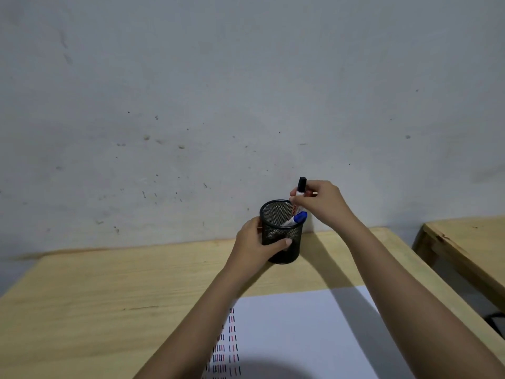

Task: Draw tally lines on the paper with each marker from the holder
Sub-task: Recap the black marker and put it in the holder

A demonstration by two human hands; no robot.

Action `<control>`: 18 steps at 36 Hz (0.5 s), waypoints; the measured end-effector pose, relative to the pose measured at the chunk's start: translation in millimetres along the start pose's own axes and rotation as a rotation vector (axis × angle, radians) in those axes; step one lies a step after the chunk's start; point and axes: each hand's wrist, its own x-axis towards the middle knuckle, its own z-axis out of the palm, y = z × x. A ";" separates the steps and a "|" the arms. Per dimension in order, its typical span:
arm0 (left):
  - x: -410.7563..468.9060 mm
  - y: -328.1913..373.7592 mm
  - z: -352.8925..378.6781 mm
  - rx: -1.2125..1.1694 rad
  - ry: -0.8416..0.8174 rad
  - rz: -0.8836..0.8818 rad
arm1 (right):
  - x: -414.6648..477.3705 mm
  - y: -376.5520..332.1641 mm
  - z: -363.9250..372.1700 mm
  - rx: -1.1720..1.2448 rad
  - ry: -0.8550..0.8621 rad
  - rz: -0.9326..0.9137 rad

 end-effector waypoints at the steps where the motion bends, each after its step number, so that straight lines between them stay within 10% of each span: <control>1: 0.4 -0.7 0.3 0.000 0.003 0.001 | -0.7 -0.5 0.9 -0.001 0.004 -0.001; 18: -1.0 5.9 -3.6 0.013 -0.017 -0.074 | -12.0 -11.9 0.1 -0.014 0.115 -0.026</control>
